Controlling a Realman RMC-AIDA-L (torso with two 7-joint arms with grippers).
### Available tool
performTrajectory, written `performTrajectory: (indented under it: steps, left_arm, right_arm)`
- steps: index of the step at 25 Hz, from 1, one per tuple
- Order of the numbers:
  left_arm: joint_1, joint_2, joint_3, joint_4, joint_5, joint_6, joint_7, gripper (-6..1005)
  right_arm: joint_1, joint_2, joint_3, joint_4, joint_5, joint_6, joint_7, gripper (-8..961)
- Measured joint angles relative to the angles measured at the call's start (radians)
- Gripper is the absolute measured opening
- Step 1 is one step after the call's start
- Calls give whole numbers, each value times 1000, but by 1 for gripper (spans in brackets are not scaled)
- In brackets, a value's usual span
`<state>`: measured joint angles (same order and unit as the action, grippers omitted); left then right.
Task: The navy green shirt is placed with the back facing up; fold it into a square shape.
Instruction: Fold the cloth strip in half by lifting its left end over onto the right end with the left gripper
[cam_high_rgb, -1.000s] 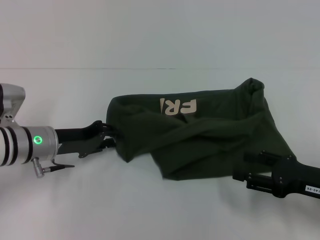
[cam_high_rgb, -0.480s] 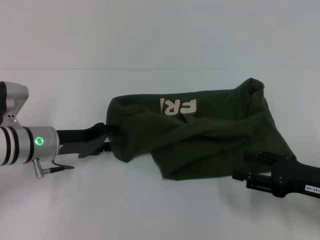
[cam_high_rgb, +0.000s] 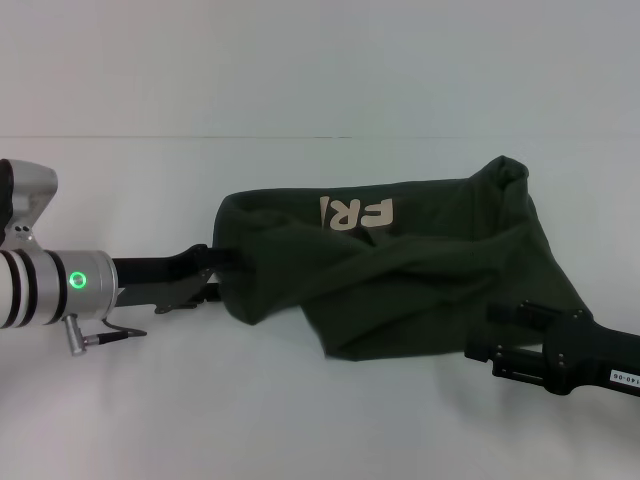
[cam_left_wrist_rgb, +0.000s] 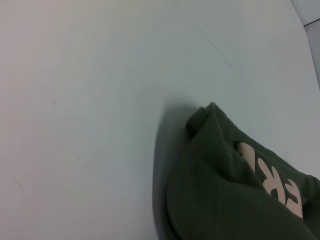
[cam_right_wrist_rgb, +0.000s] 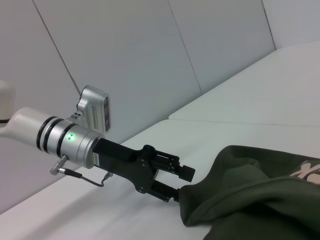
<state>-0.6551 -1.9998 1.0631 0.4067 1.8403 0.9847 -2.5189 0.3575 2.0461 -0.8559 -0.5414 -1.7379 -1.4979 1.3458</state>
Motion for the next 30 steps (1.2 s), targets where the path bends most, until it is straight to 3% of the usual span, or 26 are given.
performTrajectory:
  steps: [16,22,24,30]
  left_arm:
    - [-6,-13,0,38,93,-13,2,729]
    - [-7,-15,-4,39,99,-16,2,520]
    - [-8,-15,-5,39,99,-17,6,281]
    - [-8,-16,-10,41,98,-20,18,101]
  right_arm:
    - [0,0,0,0,0,-6,0,776]
    - [0,-1,0,0,2,-10,0,777]
    - [0,-2,0,0,2,-10,1,777]
    - [0,-2,0,0,3,-10,1,777]
